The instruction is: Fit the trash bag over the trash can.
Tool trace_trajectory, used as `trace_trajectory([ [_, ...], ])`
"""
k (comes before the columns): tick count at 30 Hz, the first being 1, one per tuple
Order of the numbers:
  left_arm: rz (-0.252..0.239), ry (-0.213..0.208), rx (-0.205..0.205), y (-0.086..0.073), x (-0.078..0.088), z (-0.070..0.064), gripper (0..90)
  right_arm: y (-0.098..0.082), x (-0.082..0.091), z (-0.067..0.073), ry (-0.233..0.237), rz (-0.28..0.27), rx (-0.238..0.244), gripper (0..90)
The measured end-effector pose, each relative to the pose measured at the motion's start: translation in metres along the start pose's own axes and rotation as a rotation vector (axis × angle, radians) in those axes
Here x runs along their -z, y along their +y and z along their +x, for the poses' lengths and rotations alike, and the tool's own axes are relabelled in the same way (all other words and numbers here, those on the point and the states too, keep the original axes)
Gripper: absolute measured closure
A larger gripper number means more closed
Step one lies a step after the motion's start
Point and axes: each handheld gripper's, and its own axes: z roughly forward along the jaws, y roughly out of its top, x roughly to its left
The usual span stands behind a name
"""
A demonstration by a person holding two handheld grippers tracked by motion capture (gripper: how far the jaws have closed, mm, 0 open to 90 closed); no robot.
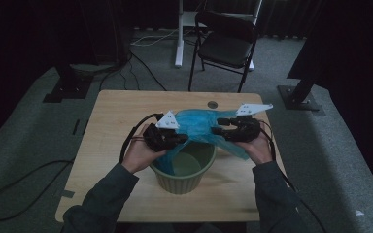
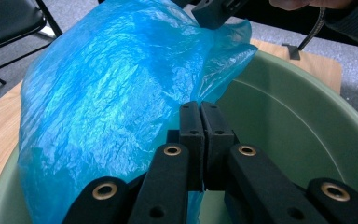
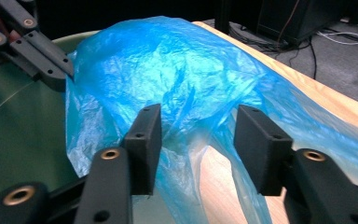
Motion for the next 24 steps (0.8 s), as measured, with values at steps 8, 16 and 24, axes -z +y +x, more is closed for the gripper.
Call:
trace_trajectory([
  [8, -0.006, 0.012, 0.01, 0.0, 0.003, 0.002, 80.2, -0.001, -0.004, 0.001, 0.0, 0.032, 0.013, 82.1],
  [16, -0.035, 0.048, 0.007, 0.009, 0.013, 0.009, 69.2, -0.001, 0.0, 0.007, 0.018, 0.029, 0.053, 90.0],
  [24, -0.019, 0.083, 0.008, 0.035, -0.003, 0.024, 60.3, -0.001, -0.002, 0.01, 0.037, 0.027, 0.065, 90.0],
])
